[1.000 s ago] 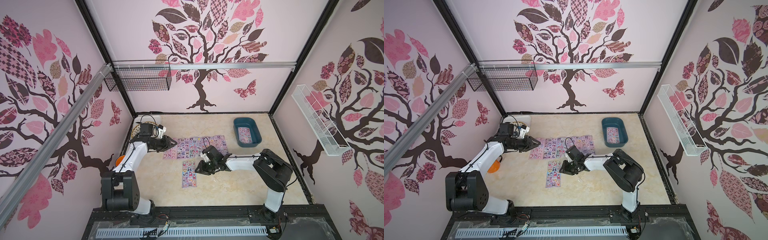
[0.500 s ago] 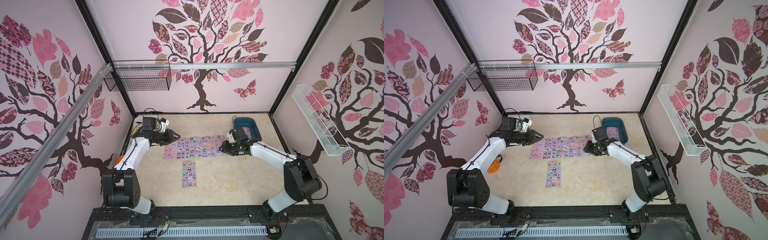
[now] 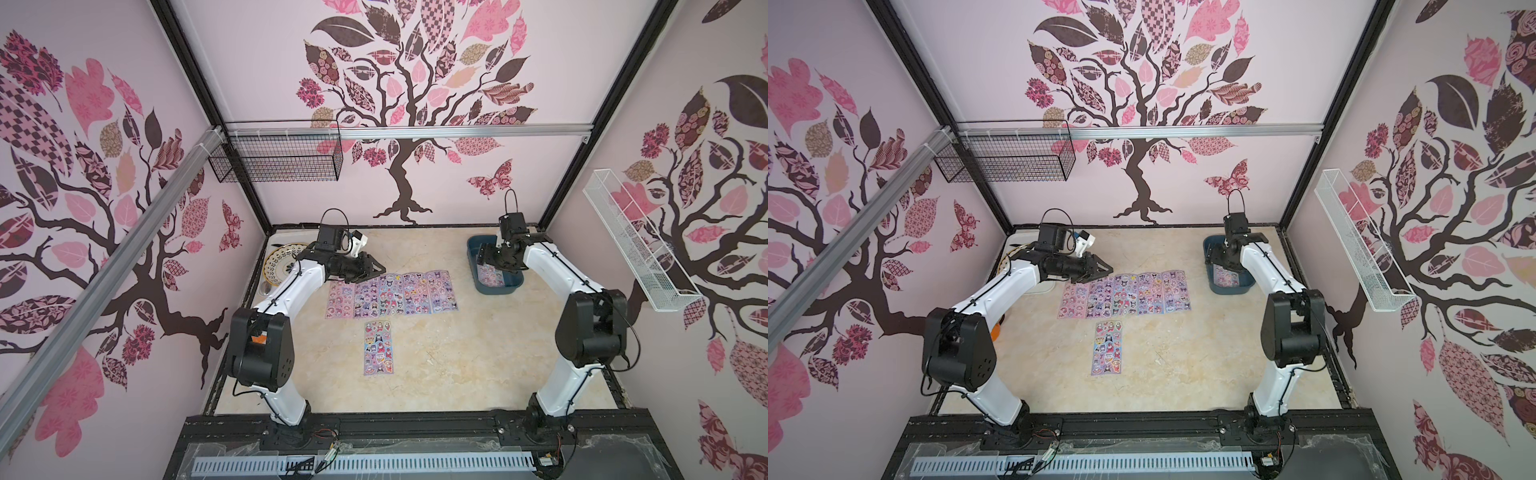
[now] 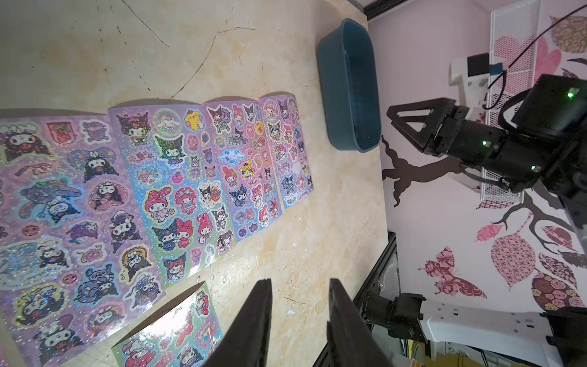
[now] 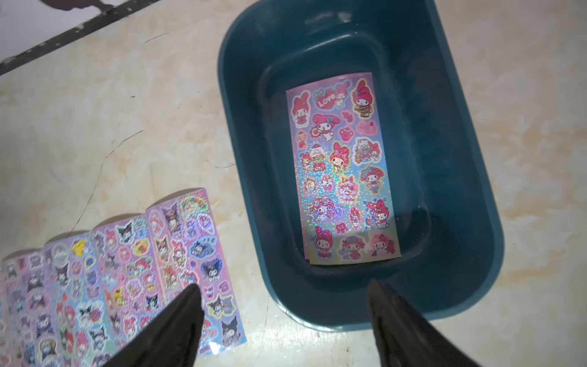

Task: Take the stickers out of the storage box
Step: Pick up the sticker from the storage box.

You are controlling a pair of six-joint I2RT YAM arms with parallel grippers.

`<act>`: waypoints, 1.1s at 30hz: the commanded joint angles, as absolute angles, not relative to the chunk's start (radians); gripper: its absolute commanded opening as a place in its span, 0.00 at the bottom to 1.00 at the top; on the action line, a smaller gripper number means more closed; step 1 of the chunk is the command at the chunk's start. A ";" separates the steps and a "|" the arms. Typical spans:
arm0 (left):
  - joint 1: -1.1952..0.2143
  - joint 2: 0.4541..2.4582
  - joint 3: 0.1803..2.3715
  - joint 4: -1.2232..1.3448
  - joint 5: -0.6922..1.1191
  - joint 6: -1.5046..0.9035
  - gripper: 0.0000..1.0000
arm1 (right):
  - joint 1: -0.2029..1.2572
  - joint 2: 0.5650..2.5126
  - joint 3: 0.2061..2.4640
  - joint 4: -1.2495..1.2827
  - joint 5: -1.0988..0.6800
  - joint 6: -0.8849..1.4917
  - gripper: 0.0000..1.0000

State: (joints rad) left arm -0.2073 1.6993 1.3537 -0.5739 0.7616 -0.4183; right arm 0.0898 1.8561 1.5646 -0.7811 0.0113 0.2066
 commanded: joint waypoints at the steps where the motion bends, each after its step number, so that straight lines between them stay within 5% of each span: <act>1: -0.203 1.707 1.353 -0.594 0.747 -0.383 0.36 | 0.069 1.962 1.653 -0.868 0.091 0.166 0.94; 16: -0.201 1.697 1.320 -0.607 0.761 -0.353 0.36 | 0.009 2.293 1.992 -0.993 0.078 0.117 0.97; 33: -0.202 1.699 1.318 -0.600 0.779 -0.362 0.36 | 0.010 2.439 2.126 -1.047 0.055 0.100 0.98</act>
